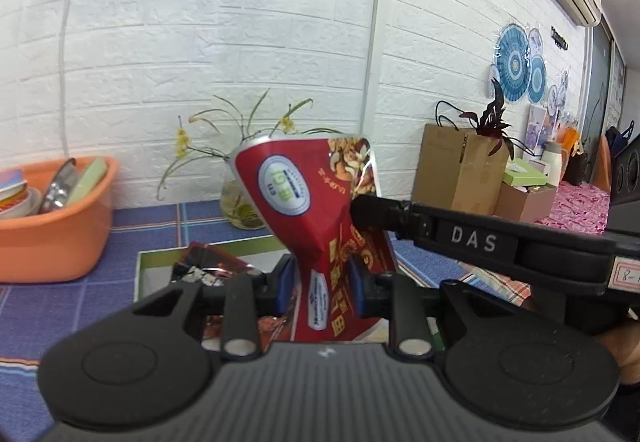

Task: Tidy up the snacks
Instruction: 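Lift the red nut bag and carry it over the green box, then open the right tool to drop the red nut bag into the box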

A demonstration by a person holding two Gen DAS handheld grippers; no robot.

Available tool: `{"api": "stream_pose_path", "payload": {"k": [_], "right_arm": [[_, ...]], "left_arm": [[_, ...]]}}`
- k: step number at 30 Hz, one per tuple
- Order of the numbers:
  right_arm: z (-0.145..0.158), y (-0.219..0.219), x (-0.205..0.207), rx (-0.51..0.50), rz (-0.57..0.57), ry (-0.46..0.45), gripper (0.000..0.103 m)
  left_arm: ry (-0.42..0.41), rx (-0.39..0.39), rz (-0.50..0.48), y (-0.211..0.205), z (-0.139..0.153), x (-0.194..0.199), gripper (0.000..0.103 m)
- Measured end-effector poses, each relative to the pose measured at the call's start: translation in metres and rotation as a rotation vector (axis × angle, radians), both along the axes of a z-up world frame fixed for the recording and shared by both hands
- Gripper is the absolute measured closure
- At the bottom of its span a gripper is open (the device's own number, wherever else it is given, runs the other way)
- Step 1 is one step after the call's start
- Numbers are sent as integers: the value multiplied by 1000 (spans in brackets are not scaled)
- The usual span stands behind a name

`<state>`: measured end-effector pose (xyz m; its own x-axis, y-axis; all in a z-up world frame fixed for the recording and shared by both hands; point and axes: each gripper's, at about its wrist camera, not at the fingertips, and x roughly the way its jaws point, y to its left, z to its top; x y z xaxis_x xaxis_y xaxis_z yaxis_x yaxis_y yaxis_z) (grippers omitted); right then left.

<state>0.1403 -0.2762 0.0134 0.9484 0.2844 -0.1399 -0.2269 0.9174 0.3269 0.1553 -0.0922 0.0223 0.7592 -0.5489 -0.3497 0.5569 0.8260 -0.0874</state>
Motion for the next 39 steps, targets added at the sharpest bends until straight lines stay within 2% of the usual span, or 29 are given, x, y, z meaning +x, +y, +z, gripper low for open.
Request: {"api": "stream_pose_path", "payload": {"k": [2,6,12,23,26,28,30,35,37,39], "right_arm": [[0,-5,5,-1,-12,-1,92],[-4,-4,14,-76,-39,5,92],[-17,-3,28,-105,-60,72,91],[-38,-2,44,-88,-47,172,90],[-42,-2,46,-80,-47,189,88],[-44,-2,47,-69,-49,199,81],[-44,-2,48,-63,-49,208,79],[-44,-3,48,-56,-40,211,71],[-44,-3,48,-54,-42,212,69],[-44,-3,48,-46,-36,213,69]], "left_arm": [[4,-20,-9,-3,-3,9,78],[36,-52,-26,-9,-13,24,78],[124,-91,-20,-14,-34,43,78],[213,-82,-2,-11,-56,62,74],[227,-77,8,-10,-58,65,73],[236,-69,17,-10,-60,66,73],[242,-68,23,-9,-61,68,72],[243,-66,54,-4,-61,71,66],[238,-75,75,2,-59,71,55],[233,-82,93,8,-56,72,53]]}}
